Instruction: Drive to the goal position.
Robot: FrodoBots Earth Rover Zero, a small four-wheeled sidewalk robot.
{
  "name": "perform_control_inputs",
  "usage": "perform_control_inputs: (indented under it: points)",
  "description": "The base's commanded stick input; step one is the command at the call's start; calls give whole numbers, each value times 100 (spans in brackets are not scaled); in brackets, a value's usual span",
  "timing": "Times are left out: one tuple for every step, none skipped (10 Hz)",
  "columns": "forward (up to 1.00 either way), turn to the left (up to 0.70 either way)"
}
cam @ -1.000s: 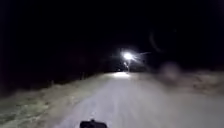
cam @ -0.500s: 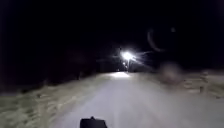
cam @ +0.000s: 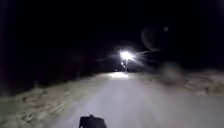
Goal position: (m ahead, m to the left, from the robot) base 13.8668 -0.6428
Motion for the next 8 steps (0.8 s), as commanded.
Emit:
perform_control_inputs:
  points:
    - [100, -8]
    - [100, -5]
    - [100, -3]
    - [100, 0]
    - [100, 0]
    - [100, 0]
    - [100, 0]
    - [100, -2]
